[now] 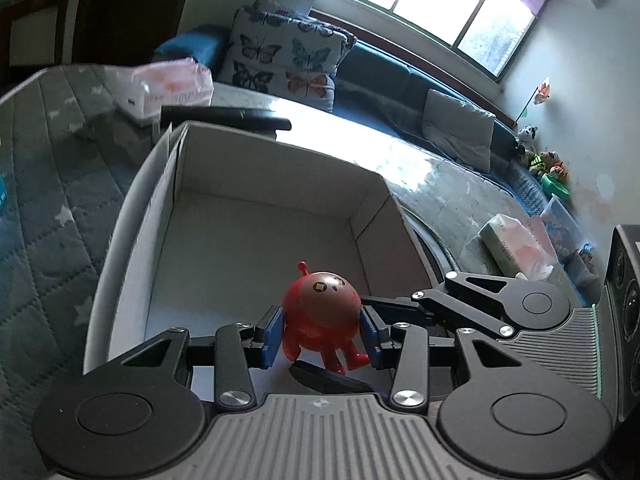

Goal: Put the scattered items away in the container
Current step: 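Lift the red figure with the left gripper and lower it into the white box, then open the left gripper to release the red figure and withdraw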

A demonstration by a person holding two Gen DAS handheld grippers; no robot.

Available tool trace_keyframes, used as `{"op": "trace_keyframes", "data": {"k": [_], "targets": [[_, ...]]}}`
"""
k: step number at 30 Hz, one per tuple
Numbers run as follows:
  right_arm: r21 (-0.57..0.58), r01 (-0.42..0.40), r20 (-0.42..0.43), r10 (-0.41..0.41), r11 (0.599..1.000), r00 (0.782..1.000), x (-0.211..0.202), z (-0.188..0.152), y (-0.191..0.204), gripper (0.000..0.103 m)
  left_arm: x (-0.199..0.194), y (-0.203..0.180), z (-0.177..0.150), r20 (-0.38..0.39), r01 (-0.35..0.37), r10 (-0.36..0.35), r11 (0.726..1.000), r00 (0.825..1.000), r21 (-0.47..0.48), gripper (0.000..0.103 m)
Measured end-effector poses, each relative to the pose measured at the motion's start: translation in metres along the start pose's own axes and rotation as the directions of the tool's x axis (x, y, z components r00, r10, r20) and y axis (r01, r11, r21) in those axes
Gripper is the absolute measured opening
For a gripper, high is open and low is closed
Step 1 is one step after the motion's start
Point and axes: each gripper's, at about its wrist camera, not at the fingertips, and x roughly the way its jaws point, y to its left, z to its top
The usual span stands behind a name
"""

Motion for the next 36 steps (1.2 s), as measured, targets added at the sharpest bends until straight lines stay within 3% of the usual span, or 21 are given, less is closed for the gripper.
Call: {"op": "trace_keyframes", "data": {"k": [11,17,20,36], "targets": [[-0.016,0.017,-0.012,-0.017,1.000,1.000,0.006,0.004,0.002,0.057,0.004,0.008,-0.001,-0.022,0.000,-0.001,0.999,1.000,-0.054,0.043],[0.021,0.017,0.043,-0.018,1.000,0.999,-0.012,0.001,-0.002,0.058,-0.001,0.005,-0.003,-0.006,-0.017,0.016,0.999,1.000,-0.045,0.043],[0.045,0.010,0.080,-0.014,0.999,0.997,-0.025,-0.003,-0.003,0.068,-0.004,0.002,-0.004,0.001,-0.024,0.024,0.999,1.000,-0.044,0.043],[0.109,0.027,0.216,-0.051,0.994,0.975,-0.099,-0.040,-0.003,0.068,-0.038,-0.043,-0.015,0.081,-0.004,0.004,1.000,0.997,-0.003,0.043]]}}
